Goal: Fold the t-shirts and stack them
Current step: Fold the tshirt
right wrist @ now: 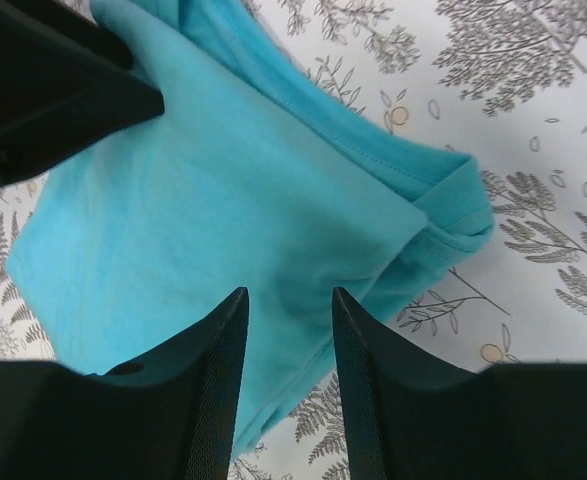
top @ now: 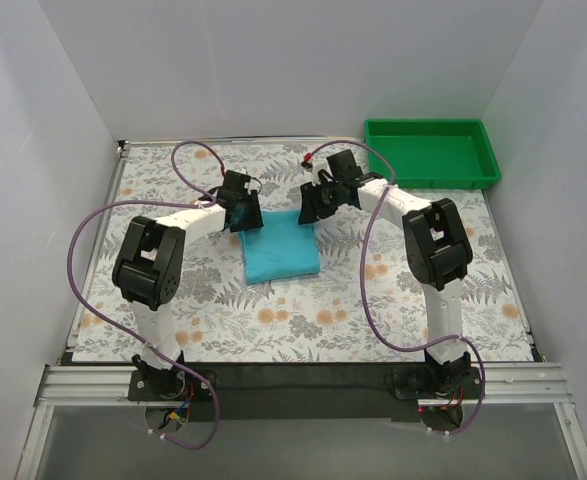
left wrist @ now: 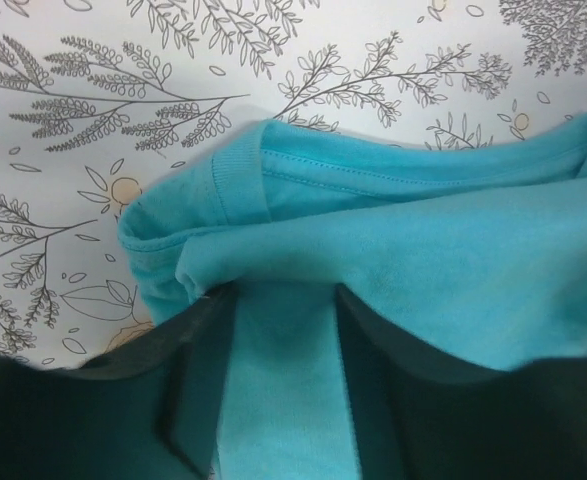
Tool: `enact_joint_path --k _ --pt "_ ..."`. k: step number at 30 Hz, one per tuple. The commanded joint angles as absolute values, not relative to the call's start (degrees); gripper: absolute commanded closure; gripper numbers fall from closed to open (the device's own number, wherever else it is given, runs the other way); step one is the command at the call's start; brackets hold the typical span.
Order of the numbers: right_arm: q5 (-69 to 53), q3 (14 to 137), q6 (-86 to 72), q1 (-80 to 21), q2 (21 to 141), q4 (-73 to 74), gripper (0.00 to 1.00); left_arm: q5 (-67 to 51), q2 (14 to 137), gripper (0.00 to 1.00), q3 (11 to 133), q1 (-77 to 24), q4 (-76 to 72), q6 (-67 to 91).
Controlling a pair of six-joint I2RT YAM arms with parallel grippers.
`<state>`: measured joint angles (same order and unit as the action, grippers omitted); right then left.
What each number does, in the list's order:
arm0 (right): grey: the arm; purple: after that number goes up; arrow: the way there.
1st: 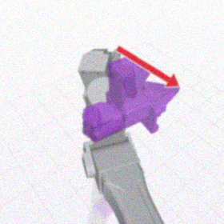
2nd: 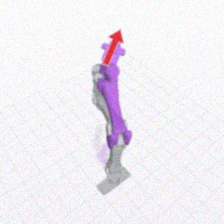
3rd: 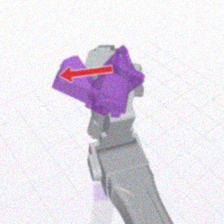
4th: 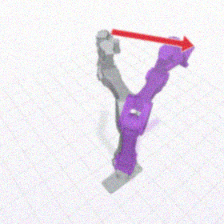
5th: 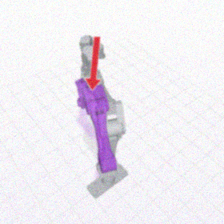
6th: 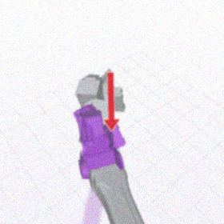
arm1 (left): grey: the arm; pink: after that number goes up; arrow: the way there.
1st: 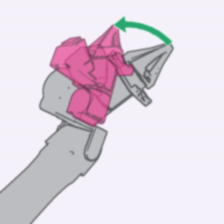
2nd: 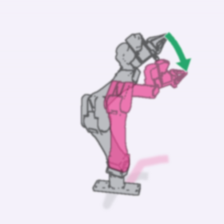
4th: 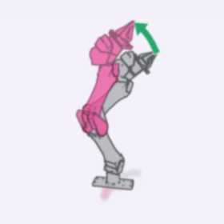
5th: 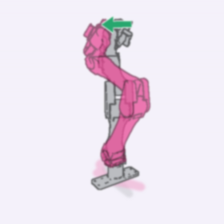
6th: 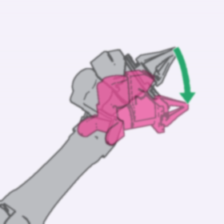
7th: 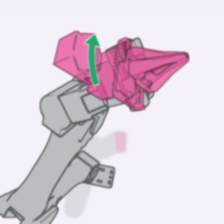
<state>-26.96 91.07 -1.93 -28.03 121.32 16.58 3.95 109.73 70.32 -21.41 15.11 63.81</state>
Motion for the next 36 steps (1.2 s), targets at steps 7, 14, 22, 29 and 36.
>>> enact_joint_path --k 7,14,22,29,36 --pt "-41.56 93.08 -16.77 -26.46 120.41 1.35 0.61 0.71 100.81 0.45 71.11 -20.92 15.39 67.41" --pt "-47.28 92.63 -24.34 -26.19 126.11 -7.56 0.60 -4.65 107.75 0.67 70.66 -18.20 11.61 69.17" --pt "-47.55 91.59 -27.86 -21.81 134.91 -13.87 0.60 -11.06 117.85 0.71 74.18 -14.60 10.20 71.10" --pt "-48.43 86.40 -28.57 -17.84 135.27 -16.00 0.60 -15.20 119.10 0.74 72.25 -12.31 10.37 71.81" --pt "-49.40 82.89 -30.06 -18.46 122.55 -15.91 0.60 -19.58 110.23 0.55 75.40 -12.22 12.82 73.38"
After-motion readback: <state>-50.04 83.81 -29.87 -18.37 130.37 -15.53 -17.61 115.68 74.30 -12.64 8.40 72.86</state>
